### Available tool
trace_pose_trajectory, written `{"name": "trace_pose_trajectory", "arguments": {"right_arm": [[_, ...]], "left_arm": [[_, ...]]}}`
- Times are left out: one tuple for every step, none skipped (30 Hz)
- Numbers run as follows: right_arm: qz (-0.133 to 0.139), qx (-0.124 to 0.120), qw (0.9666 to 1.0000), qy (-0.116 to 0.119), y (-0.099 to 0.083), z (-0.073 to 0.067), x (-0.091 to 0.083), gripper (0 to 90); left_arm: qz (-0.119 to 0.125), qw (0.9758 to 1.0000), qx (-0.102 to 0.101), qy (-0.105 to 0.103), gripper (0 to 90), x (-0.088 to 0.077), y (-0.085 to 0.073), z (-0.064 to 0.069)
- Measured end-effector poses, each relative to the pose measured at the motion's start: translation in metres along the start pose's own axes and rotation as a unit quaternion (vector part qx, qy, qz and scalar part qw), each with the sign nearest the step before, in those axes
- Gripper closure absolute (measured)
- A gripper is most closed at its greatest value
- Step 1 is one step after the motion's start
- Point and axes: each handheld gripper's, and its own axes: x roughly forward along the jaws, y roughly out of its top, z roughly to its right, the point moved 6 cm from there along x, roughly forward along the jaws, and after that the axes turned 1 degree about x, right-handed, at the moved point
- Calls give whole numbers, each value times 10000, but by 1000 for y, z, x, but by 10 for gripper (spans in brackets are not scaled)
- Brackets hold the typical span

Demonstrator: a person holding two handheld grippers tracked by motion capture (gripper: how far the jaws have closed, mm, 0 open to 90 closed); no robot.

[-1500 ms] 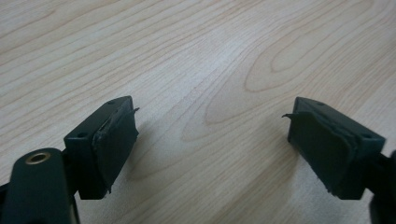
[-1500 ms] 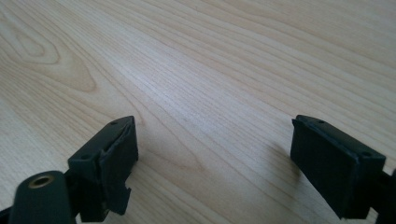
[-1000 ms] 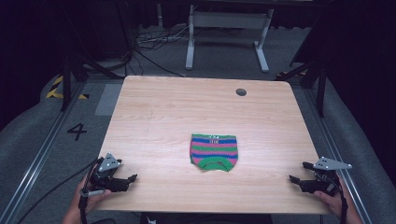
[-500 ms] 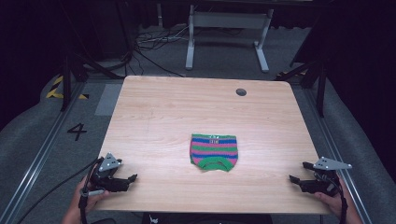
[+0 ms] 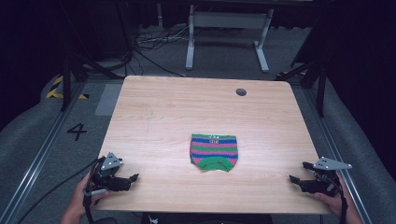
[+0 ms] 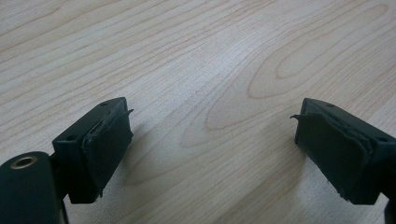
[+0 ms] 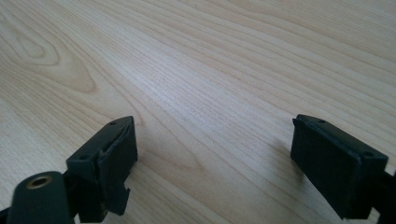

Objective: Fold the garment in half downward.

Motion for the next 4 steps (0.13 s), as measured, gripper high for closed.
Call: {"name": "trace_pose_trajectory", "arguments": {"right_arm": [[0,1,10000,0,0,0,0,148],[0,1,10000,0,0,0,0,148],[-1,1,10000,-1,0,0,0,148],[-2,4,10000,0,0,0,0,147]], "left_arm": [[-3,10000,16,6,111,0,0,0],[-3,10000,16,6,111,0,0,0],[-3,10000,28,9,111,0,0,0],[-3,10000,28,9,109,0,0,0]]}}
